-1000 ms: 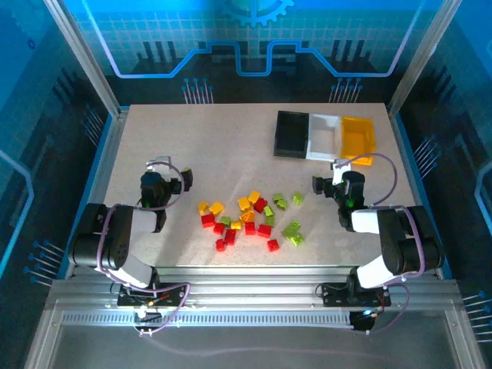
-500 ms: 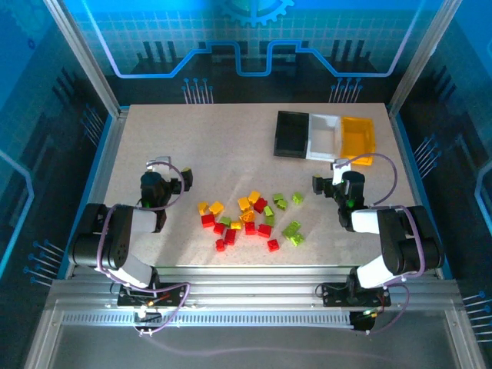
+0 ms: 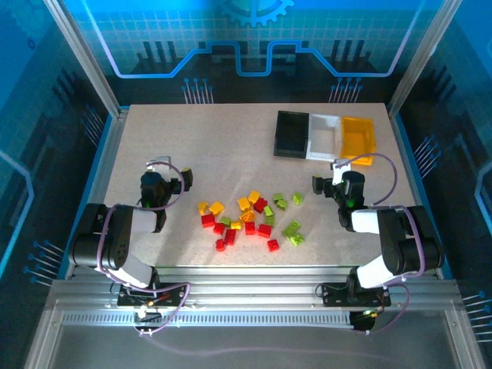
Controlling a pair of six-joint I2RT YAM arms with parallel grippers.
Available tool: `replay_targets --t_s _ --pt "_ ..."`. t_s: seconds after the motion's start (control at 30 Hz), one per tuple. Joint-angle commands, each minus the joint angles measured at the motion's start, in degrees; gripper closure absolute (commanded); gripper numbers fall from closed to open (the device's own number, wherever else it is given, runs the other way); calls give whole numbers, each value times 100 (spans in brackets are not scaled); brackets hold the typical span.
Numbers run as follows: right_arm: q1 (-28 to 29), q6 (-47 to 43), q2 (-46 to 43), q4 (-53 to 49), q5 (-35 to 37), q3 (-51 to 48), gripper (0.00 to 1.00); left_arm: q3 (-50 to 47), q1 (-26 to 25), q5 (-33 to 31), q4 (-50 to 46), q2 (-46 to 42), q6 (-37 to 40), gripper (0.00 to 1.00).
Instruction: Sort the legos into containers by color
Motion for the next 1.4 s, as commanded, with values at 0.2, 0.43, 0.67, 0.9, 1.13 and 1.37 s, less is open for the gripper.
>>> replay_targets --t_s 0.2,0.43,0.67,0.9,1.13,1.37 --pt "-58 326 -590 -2465 178 1316 0 568 -38 -226 -1791 -1006 48 1" --pt "443 1002 -1339 -3002 1810 1484 0 1038 -38 -678 -2387 -2115 -793 1" --pt "-671 4033 -1248 -4951 597 2398 0 1046 112 -2002 -3219 -2767 -4779 1" --pt "-581 2934 167 -6372 855 4116 0 1359 504 -441 -3479 -2333 -5237 1" --pt "-594 2606 1886 -7103 615 5895 6 2427 344 492 -4956 -1697 -5083 1" --pt "-588 2661 3205 -7671 541 7221 21 2528 135 1032 -5548 -1619 -5042 15"
